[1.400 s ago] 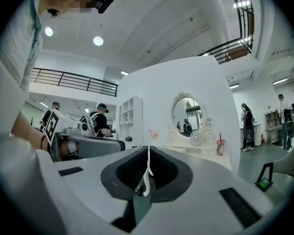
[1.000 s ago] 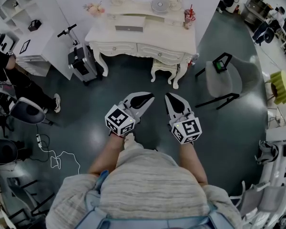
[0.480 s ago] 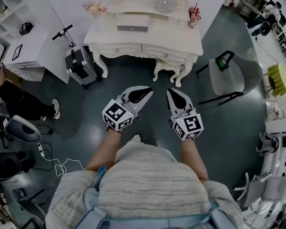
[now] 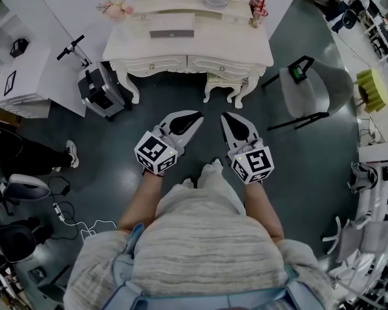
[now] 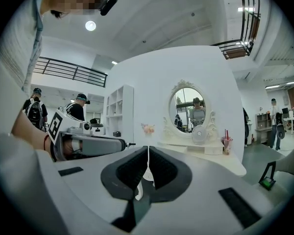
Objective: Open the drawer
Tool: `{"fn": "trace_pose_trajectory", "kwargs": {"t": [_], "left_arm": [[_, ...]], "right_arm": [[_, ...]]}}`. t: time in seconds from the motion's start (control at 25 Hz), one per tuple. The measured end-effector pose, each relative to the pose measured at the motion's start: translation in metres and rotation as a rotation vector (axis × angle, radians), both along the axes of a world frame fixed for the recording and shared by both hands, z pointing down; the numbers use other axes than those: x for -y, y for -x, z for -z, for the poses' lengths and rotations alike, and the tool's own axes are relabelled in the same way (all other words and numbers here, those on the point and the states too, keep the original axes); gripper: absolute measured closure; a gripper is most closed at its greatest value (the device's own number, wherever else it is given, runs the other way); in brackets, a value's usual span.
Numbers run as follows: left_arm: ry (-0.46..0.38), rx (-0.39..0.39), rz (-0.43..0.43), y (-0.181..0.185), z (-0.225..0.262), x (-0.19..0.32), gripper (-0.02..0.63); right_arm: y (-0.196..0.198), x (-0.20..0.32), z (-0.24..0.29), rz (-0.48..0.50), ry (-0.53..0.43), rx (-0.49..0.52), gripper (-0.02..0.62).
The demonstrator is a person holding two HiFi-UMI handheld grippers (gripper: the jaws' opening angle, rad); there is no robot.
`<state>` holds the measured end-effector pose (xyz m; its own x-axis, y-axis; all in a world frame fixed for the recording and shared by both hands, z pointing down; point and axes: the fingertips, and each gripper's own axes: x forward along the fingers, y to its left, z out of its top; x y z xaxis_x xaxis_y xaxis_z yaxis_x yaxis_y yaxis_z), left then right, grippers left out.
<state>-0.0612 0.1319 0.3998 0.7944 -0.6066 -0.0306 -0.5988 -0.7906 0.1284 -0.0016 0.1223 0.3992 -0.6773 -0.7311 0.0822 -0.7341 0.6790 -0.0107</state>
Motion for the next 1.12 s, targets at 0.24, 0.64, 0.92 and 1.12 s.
{"fn": "trace_pose_trajectory", "kwargs": {"t": [0.24, 0.64, 0.92, 1.12], "left_arm": [[0.008, -0.004, -0.004, -0.007, -0.005, 0.032, 0.571], [0.012, 0.001, 0.012, -0.029, -0.007, 0.122, 0.571], [0.030, -0.002, 0.016, -0.045, -0.013, 0.171, 0.571], [0.033, 0.006, 0.020, -0.060, -0.015, 0.197, 0.572]], "right_arm": [[0.000, 0.033, -0.007, 0.013, 0.006, 0.000, 0.584], [-0.020, 0.126, -0.014, 0.038, 0.025, -0.001, 0.584], [-0.034, 0.173, -0.020, 0.046, 0.040, 0.001, 0.584], [-0.044, 0.196, -0.023, 0.072, 0.051, 0.001, 0.584]]}}
